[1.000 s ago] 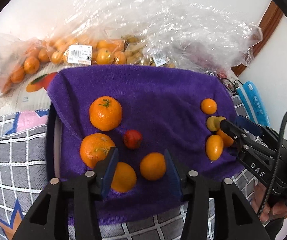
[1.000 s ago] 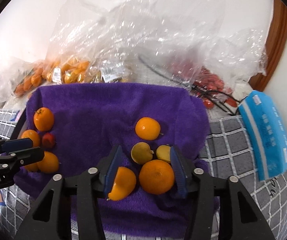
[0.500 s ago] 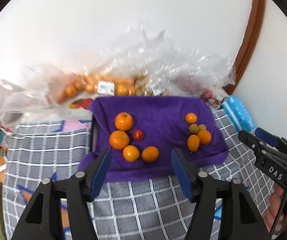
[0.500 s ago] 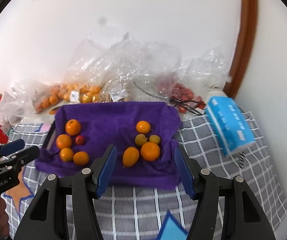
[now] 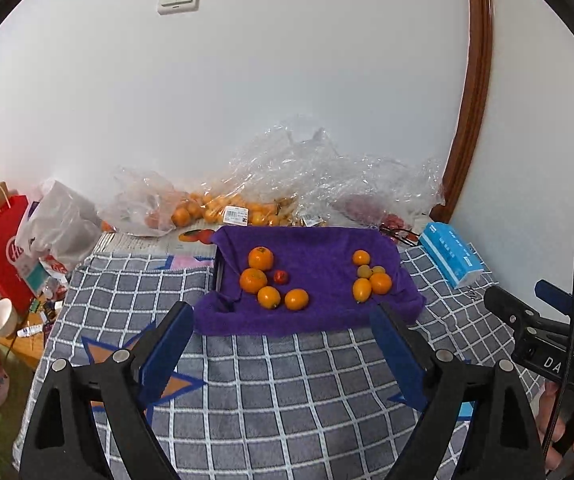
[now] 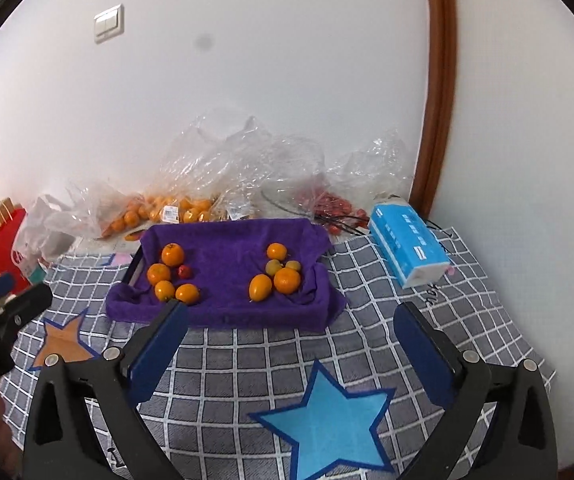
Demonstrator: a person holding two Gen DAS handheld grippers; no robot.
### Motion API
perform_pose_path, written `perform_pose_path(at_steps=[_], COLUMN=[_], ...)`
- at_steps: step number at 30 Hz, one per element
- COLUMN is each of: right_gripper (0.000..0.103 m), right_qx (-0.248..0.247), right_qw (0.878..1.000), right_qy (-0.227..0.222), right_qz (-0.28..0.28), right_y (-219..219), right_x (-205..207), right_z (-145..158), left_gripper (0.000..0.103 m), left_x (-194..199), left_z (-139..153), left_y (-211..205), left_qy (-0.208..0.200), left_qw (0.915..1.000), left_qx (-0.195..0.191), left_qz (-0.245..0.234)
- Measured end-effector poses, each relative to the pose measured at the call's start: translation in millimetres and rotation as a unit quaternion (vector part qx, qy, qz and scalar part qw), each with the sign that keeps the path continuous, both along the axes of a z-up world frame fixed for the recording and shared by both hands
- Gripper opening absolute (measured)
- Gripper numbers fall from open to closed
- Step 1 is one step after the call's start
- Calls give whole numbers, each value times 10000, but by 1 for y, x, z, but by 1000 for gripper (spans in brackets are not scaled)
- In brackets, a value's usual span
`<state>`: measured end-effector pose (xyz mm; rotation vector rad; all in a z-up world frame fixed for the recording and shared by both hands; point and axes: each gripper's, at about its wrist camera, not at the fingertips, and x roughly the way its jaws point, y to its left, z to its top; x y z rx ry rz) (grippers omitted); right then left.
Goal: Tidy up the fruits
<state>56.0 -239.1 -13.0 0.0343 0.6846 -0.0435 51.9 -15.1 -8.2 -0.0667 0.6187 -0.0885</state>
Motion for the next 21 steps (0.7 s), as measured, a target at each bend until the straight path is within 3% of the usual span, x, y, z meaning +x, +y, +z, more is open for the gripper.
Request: perform_pose_path(at_steps=[9,21], right_gripper=[101,101], right_qx=[39,-4], right_qw=[9999,9998], right_qy=[-143,-180], right_qz=[-18,-13], right_y=[-2,-1], right_x=[-22,-31], right_z=[7,11], left_gripper=[90,90], left_x=[-23,-29], left_z=[4,3], left_y=[1,1], left_qy=[-229,-173], left_qw=[9994,9996], left_qx=[149,113], left_qz=[191,172])
